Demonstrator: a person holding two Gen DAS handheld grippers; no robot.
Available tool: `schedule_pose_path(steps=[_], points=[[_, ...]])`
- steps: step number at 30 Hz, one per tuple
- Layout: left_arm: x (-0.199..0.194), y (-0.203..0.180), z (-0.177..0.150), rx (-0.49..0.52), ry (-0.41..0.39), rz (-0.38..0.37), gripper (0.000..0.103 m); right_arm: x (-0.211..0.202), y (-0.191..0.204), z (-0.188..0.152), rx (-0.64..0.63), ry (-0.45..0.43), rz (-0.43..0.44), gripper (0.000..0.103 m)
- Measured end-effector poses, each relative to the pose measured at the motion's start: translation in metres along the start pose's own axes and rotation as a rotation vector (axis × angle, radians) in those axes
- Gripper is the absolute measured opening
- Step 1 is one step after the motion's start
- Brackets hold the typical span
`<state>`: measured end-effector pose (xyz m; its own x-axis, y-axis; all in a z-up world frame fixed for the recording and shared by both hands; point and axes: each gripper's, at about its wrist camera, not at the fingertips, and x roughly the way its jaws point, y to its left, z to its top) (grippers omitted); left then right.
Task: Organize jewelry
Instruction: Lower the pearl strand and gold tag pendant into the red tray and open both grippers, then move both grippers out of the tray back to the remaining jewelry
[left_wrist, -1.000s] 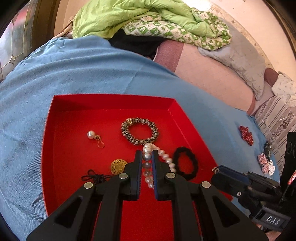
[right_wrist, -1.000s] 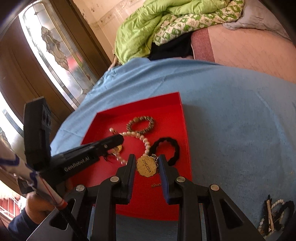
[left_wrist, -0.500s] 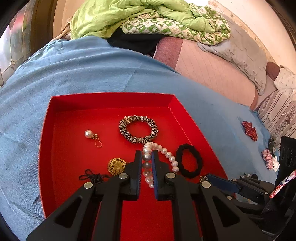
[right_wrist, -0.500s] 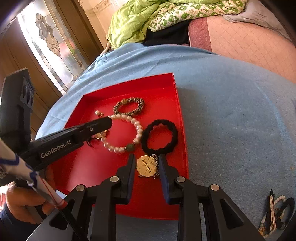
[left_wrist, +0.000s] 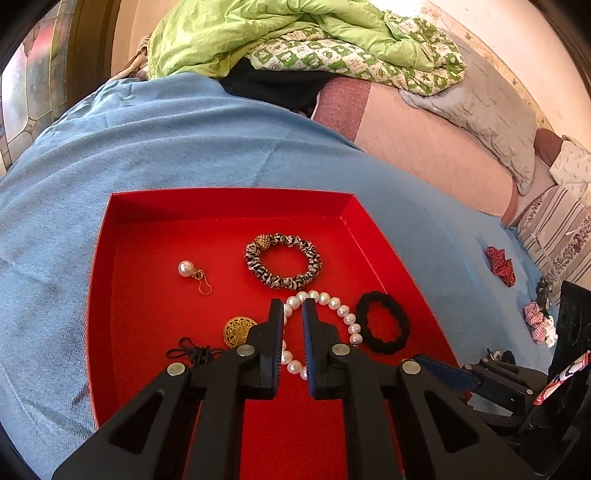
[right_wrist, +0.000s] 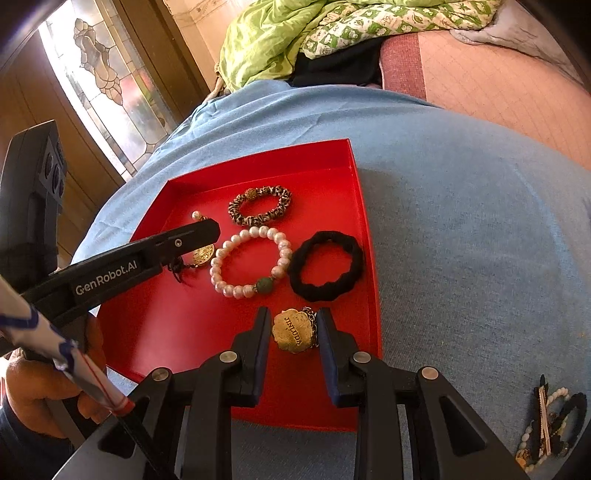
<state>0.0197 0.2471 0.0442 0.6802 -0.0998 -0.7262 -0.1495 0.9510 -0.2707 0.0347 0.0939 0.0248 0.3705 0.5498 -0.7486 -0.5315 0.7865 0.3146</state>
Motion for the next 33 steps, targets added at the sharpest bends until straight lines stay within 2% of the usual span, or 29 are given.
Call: schedule_pose_path(steps=[4, 6, 7, 22, 33], points=[[-0.002, 0.001, 0.001, -0.005, -0.003, -0.001, 0.012, -0.003, 0.001, 0.0, 0.008, -0.005, 0.009, 0.028], [-0.004, 0.001, 0.001, -0.009, -0.015, 0.004, 0.024, -0.005, 0.002, 0.0, 0.008, -0.01, 0.018, 0.028], [-0.005, 0.002, 0.001, -0.009, -0.021, 0.008, 0.026, -0.006, 0.003, 0.0, 0.007, -0.012, 0.02, 0.028], [-0.014, 0.002, 0.006, -0.015, -0.058, 0.033, 0.034, -0.035, -0.005, 0.01, 0.037, -0.079, 0.048, 0.028], [-0.018, -0.007, 0.006, 0.012, -0.08, 0.051, 0.038, -0.04, -0.013, 0.011, 0.054, -0.079, 0.047, 0.028]])
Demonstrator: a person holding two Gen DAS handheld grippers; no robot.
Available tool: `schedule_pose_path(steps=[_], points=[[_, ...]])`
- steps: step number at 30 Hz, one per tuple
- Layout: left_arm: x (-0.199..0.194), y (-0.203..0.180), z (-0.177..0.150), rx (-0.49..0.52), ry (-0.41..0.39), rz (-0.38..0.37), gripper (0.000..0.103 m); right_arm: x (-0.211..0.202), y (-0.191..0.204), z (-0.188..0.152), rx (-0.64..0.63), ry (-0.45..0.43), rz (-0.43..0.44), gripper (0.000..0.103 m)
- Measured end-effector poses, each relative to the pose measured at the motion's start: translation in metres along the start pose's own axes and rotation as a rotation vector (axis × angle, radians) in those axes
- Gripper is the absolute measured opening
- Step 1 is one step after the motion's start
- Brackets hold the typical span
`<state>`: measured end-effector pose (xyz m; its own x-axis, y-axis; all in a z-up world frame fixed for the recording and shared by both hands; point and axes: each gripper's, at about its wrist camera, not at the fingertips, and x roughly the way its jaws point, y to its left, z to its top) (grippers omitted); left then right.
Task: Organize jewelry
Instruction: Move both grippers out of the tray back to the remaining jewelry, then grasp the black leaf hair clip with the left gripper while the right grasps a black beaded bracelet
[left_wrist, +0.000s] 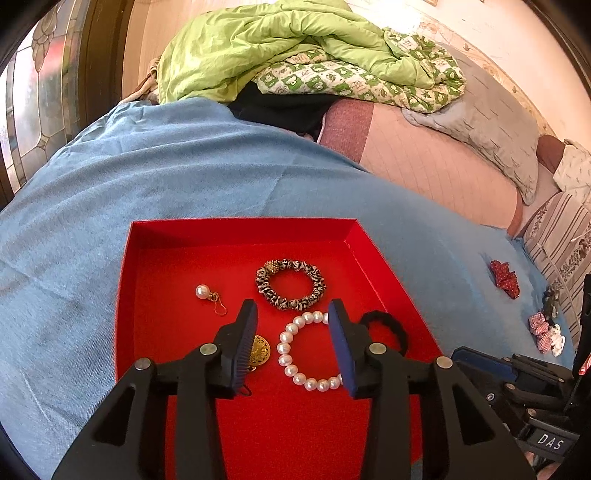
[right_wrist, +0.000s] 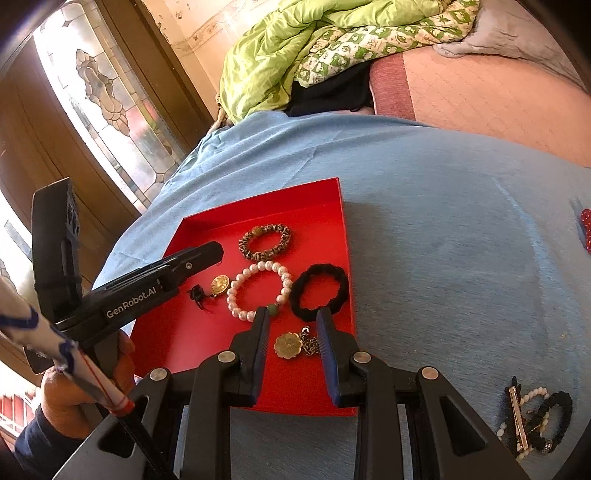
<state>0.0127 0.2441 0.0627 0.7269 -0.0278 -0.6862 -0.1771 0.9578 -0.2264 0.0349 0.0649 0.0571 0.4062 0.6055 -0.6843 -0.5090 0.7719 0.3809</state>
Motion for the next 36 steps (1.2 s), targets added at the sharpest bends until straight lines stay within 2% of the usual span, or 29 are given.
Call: schedule_pose_path(steps=[23, 30, 35, 36], points=[[-0.002, -0.03, -0.002, 0.064, -0.023, -0.007, 0.041, -0.022, -0.02, -0.001, 0.043, -0.027, -0.035, 0.03], [-0.008, -0.06, -0.009, 0.118, -0.041, -0.036, 0.041, -0.06, -0.043, -0.005, 0.1, -0.073, -0.062, 0.03], [-0.013, -0.097, -0.025, 0.19, -0.032, -0.092, 0.042, -0.104, -0.071, -0.014, 0.168, -0.124, -0.095, 0.03], [-0.015, -0.106, -0.029, 0.206, -0.026, -0.111, 0.042, -0.114, -0.078, -0.017, 0.184, -0.135, -0.098, 0.033]])
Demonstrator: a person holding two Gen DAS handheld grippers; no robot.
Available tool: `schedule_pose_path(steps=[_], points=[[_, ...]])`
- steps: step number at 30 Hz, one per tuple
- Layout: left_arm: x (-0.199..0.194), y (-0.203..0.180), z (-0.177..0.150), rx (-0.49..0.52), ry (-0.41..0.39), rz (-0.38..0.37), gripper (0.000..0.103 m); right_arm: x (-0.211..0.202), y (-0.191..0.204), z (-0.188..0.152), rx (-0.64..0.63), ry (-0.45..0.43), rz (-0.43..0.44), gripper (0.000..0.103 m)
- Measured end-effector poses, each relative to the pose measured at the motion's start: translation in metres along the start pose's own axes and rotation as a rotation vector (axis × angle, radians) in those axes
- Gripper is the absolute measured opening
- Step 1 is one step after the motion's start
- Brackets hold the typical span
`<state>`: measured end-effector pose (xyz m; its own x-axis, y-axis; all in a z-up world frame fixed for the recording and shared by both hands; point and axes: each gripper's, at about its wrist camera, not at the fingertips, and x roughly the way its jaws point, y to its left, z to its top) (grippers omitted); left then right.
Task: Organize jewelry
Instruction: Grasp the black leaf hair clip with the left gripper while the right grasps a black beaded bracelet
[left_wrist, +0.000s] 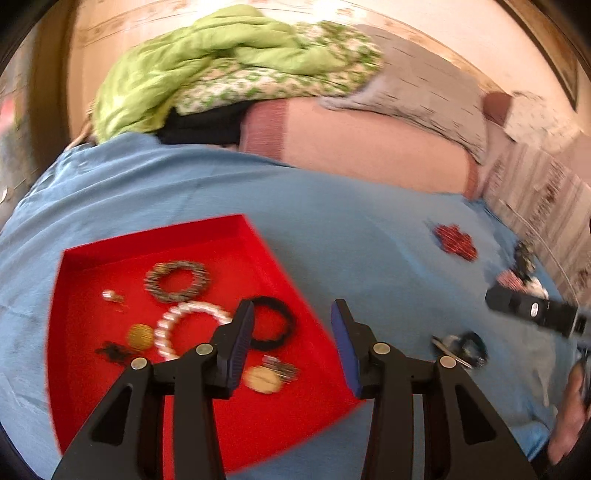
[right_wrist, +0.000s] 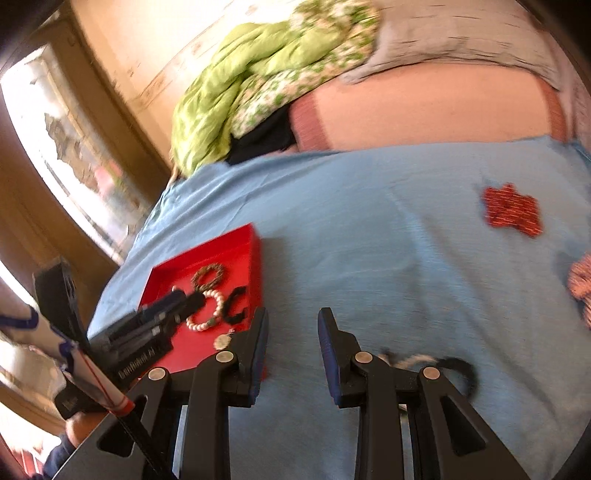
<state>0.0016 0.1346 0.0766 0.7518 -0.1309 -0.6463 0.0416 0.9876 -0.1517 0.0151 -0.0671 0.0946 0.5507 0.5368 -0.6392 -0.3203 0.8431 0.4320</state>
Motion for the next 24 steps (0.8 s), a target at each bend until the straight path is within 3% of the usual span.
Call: schedule_pose_path(steps=[5, 8, 12, 19, 21, 24], points=[[0.0, -0.044, -0.016, 0.04, 0.057, -0.116, 0.042, -0.037, -0.057, -0.018, 0.108, -0.044, -0.057, 0.039], [0.013, -0.063, -0.029, 0.041, 0.134, -0.205, 0.042, -0.036, -0.089, -0.024, 0.192, -0.021, -0.095, 0.039], [0.031, -0.085, -0.042, 0.082, 0.219, -0.274, 0.042, -0.034, -0.104, -0.024, 0.204, -0.01, -0.12, 0.039], [0.062, -0.104, -0.042, -0.027, 0.292, -0.383, 0.042, -0.027, -0.123, -0.025, 0.269, 0.019, -0.084, 0.039], [0.071, -0.111, -0.04, -0.054, 0.301, -0.396, 0.042, -0.027, -0.123, -0.025, 0.271, 0.018, -0.079, 0.039], [0.088, -0.122, -0.042, -0.052, 0.323, -0.326, 0.042, -0.027, -0.124, -0.024, 0.27, 0.018, -0.074, 0.039]])
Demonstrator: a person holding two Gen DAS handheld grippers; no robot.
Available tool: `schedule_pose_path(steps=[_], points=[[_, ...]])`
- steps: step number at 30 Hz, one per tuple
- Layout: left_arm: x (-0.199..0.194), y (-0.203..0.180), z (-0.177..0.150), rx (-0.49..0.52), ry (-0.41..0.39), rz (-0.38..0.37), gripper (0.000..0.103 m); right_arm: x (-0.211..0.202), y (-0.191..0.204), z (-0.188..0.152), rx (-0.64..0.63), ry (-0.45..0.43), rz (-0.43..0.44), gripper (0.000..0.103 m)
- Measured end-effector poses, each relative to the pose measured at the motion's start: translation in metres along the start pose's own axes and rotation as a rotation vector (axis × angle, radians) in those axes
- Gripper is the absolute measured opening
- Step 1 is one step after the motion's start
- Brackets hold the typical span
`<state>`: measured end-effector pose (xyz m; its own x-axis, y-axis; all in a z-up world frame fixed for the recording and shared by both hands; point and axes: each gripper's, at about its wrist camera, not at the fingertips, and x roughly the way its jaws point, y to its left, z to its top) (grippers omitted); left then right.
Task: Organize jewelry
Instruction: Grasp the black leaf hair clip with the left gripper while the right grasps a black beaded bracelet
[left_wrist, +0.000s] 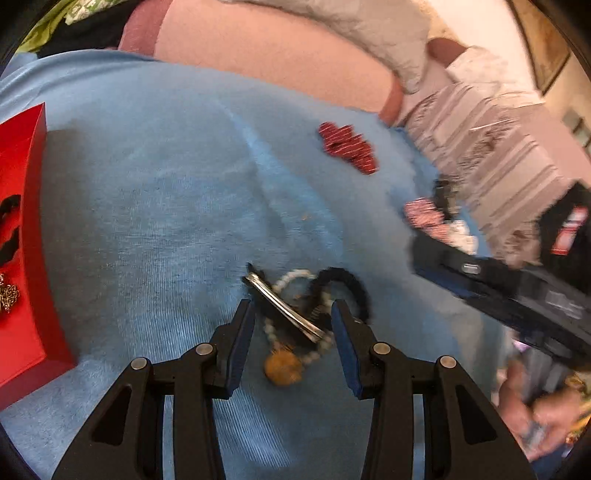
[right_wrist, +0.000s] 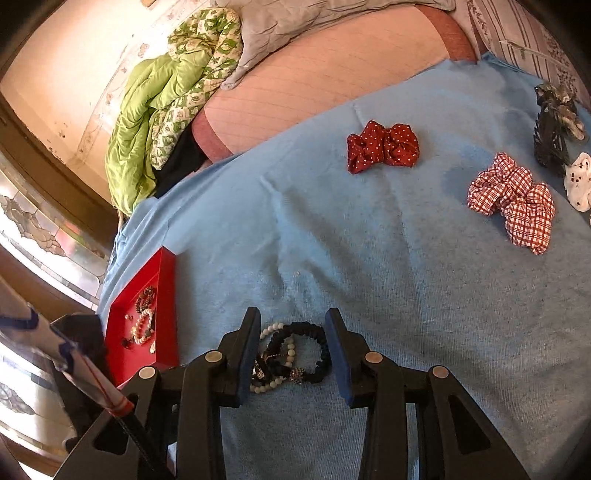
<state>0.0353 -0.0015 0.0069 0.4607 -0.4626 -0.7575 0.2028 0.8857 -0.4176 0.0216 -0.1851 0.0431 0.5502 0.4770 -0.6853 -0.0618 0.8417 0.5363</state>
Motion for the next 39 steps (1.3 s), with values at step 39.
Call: schedule_pose_path(steps=[39], points=[[-0.02, 0.013, 0.017, 0.055, -0.071, 0.073, 0.03, 0.018, 0.02, 0.001, -0.248, -0.037, -0.325, 0.009]])
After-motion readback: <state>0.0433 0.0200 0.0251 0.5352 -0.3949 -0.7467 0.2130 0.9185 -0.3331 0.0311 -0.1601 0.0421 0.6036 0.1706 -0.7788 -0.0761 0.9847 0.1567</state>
